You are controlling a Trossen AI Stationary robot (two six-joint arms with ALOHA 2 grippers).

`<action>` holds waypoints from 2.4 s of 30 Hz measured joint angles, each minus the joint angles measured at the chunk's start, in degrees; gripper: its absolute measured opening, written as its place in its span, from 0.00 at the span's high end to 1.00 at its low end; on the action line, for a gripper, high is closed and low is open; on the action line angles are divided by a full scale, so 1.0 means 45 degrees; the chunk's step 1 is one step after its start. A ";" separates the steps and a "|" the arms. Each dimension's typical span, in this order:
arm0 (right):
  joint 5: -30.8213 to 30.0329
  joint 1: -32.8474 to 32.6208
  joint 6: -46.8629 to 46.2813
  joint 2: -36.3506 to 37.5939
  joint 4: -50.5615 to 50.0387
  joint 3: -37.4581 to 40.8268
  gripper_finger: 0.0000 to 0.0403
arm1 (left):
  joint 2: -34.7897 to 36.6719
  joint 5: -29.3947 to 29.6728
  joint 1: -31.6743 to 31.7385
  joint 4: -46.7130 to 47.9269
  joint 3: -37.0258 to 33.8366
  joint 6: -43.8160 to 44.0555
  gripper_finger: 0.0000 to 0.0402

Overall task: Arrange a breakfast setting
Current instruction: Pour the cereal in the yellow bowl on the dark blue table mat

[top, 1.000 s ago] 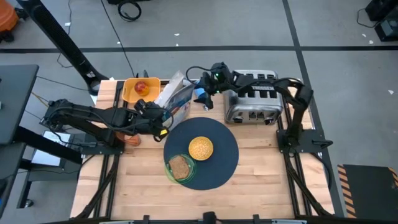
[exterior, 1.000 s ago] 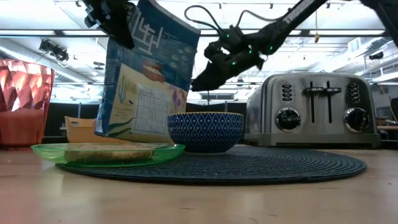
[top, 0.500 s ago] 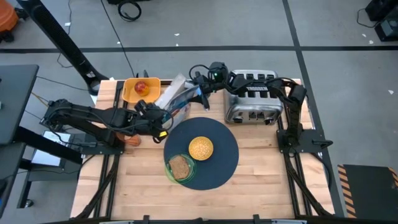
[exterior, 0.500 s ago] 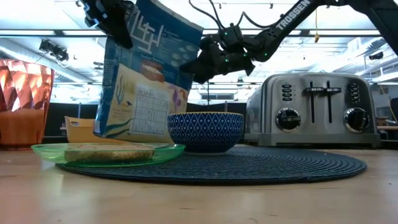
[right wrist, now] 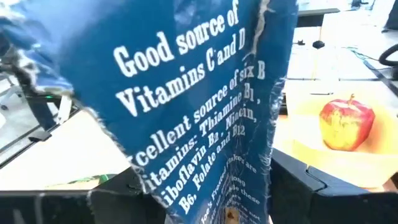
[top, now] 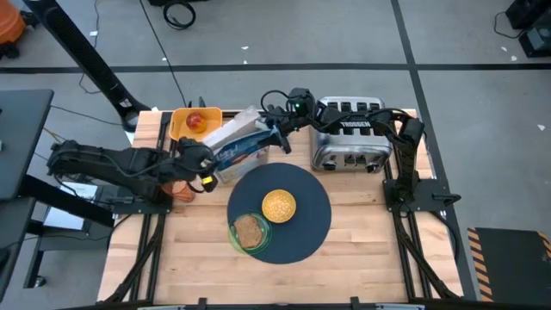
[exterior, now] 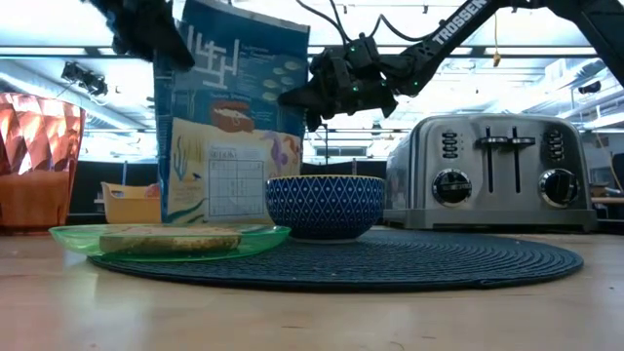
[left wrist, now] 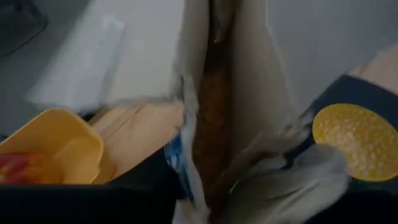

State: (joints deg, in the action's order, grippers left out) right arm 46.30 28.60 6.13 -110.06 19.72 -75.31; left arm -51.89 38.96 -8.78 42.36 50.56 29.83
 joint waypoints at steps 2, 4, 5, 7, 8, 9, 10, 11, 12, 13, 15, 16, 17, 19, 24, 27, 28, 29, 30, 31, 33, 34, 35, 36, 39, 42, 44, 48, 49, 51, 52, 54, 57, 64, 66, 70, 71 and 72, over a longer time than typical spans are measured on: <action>-0.0129 0.0000 -0.0105 0.0000 0.0000 0.0000 0.46 | 0.0540 -0.0010 0.0123 -0.1247 -0.1007 -0.0484 0.48; -0.0360 -0.0019 -0.0413 0.0000 0.0009 0.0000 0.46 | 0.0983 0.0001 0.0271 -0.2606 -0.2067 -0.1020 0.45; -0.0379 -0.0026 -0.0568 0.0000 0.0038 0.0000 0.46 | 0.1195 0.0005 0.0371 -0.3367 -0.2578 -0.1238 0.45; -0.0391 -0.0079 -0.0705 0.0000 0.0121 0.0000 0.46 | 0.1607 -0.0011 0.0595 -0.4881 -0.3542 -0.1897 0.44; -0.0398 -0.0104 -0.0705 0.0000 0.0144 0.0000 0.46 | 0.1813 -0.0025 0.0715 -0.5550 -0.3971 -0.2242 0.44; -0.0444 -0.0135 -0.0713 0.0000 0.0161 0.0000 0.46 | 0.2014 -0.0034 0.0840 -0.6133 -0.4354 -0.2549 0.45; -0.0530 -0.0166 -0.0783 0.0000 0.0184 0.0000 0.46 | 0.2206 -0.0050 0.0964 -0.6623 -0.4694 -0.2845 0.45; -0.0618 -0.0198 -0.0904 0.0000 0.0213 0.0000 0.46 | 0.2414 -0.0117 0.1096 -0.7070 -0.5016 -0.3168 0.45; -0.0646 -0.0225 -0.1039 0.0000 0.0284 0.0000 0.46 | 0.2616 -0.0241 0.1228 -0.7488 -0.5307 -0.3490 0.45; -0.0660 -0.0256 -0.1142 0.0000 0.0341 0.0000 0.46 | 0.2811 -0.0421 0.1373 -0.7866 -0.5566 -0.3759 0.45; -0.0709 -0.0325 -0.1334 0.0000 0.0515 0.0000 0.46 | 0.3171 -0.0800 0.1704 -0.8380 -0.5947 -0.3982 0.45; -0.0735 -0.0354 -0.1368 0.0000 0.0561 0.0000 0.46 | 0.3304 -0.1047 0.1869 -0.8511 -0.6040 -0.4111 0.45; -0.0750 -0.0373 -0.1370 0.0000 0.0571 0.0000 0.46 | 0.3405 -0.1292 0.2020 -0.8586 -0.6081 -0.4202 0.45; -0.0911 -0.0409 -0.1380 0.0000 0.0574 0.0000 0.46 | 0.3561 -0.1559 0.2271 -0.8592 -0.6093 -0.4297 0.45; -0.1091 -0.0442 -0.1470 0.0000 0.0729 0.0000 0.46 | 0.3627 -0.1865 0.2687 -0.8639 -0.6093 -0.4596 0.53; -0.1086 -0.0442 -0.1927 0.0000 0.1078 0.0000 0.46 | 0.3635 -0.2570 0.2982 -0.8742 -0.6283 -0.4593 0.63; -0.1080 -0.0442 -0.2074 0.0000 0.1187 0.0000 0.46 | 0.3641 -0.2723 0.3052 -0.8772 -0.6362 -0.4592 0.67; -0.1062 -0.0442 -0.2154 0.0004 0.1255 0.0000 0.46 | 0.3640 -0.2813 0.3107 -0.8776 -0.6385 -0.4653 0.70; -0.1063 -0.0437 -0.2230 0.0051 0.1218 0.0000 0.46 | 0.3637 -0.2882 0.3154 -0.8795 -0.6386 -0.4796 0.74; -0.1063 -0.0437 -0.2254 0.0094 0.1182 0.0000 0.46 | 0.3637 -0.2920 0.3184 -0.8837 -0.6390 -0.5000 0.78; -0.1063 -0.0424 -0.2259 0.0232 0.1164 0.0000 0.45 | 0.3618 -0.2974 0.3253 -0.9009 -0.6404 -0.5424 0.85; -0.1063 -0.0402 -0.2270 0.0347 0.1051 0.0000 0.45 | 0.3616 -0.3019 0.3294 -0.9100 -0.6412 -0.5568 0.88; -0.1075 -0.0370 -0.2262 0.0493 0.1000 0.0000 0.44 | 0.3617 -0.3026 0.3334 -0.9166 -0.6424 -0.5734 0.92; -0.1075 -0.0317 -0.2264 0.0679 0.0842 0.0000 0.44 | 0.3612 -0.3029 0.3384 -0.9235 -0.6424 -0.5821 0.95; -0.1099 -0.0127 -0.2186 0.1278 0.0190 0.0001 0.42 | 0.3612 -0.3064 0.3574 -0.9287 -0.6275 -0.5950 0.98; -0.1452 -0.0014 -0.1700 0.2085 -0.0752 0.0000 0.41 | 0.3604 -0.3012 0.3720 -0.9318 -0.5904 -0.6333 0.97; -0.1779 0.0000 -0.1349 0.2713 -0.1383 0.0000 0.41 | 0.3593 -0.3016 0.3828 -0.9363 -0.5492 -0.6558 0.97; -0.2463 0.0008 -0.0835 0.4180 -0.2680 0.0000 0.41 | 0.3593 -0.2998 0.4048 -0.9339 -0.4531 -0.6774 0.98; -0.2646 0.0010 -0.0768 0.4599 -0.3046 0.0000 0.41 | 0.3593 -0.2933 0.4092 -0.9344 -0.4226 -0.6763 0.98; -0.3063 0.0015 -0.0637 0.5418 -0.3868 0.0000 0.41 | 0.3607 -0.2936 0.4154 -0.9339 -0.3646 -0.6758 0.98; -0.3289 0.0031 -0.0594 0.5838 -0.4393 0.0000 0.41 | 0.3607 -0.2947 0.4172 -0.9307 -0.3348 -0.6758 0.98; -0.3680 0.0029 -0.0574 0.6643 -0.5393 0.0000 0.41 | 0.3612 -0.3026 0.4168 -0.9056 -0.2752 -0.6718 0.98; -0.4124 0.0034 -0.0829 0.7859 -0.6983 0.0000 0.41 | 0.3612 -0.3050 0.4131 -0.8693 -0.1860 -0.6348 0.98; -0.4366 -0.0335 -0.2832 1.0064 -0.8966 0.1349 0.41 | 0.3540 -0.3695 0.4091 -0.8281 -0.0153 -0.5505 0.99; -0.4809 -0.0737 -0.3233 1.0569 -0.8076 0.2526 0.41 | 0.3505 -0.3968 0.4091 -0.8193 0.0250 -0.5432 0.99; -0.5819 -0.1737 -0.4374 1.0824 -0.3748 0.5478 0.40 | 0.3409 -0.4432 0.4039 -0.8162 0.0870 -0.5064 0.99; -0.6173 -0.2011 -0.4635 1.0648 -0.2248 0.6152 0.40 | 0.3361 -0.4505 0.4000 -0.8094 0.0993 -0.4994 0.99; -0.6549 -0.2256 -0.4879 1.0402 -0.0815 0.6707 0.39 | 0.3297 -0.4618 0.3942 -0.8089 0.1125 -0.4865 0.99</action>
State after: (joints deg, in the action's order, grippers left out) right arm 16.83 18.45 -15.82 -63.25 16.06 -45.13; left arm -37.06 18.18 8.96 5.96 55.62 7.94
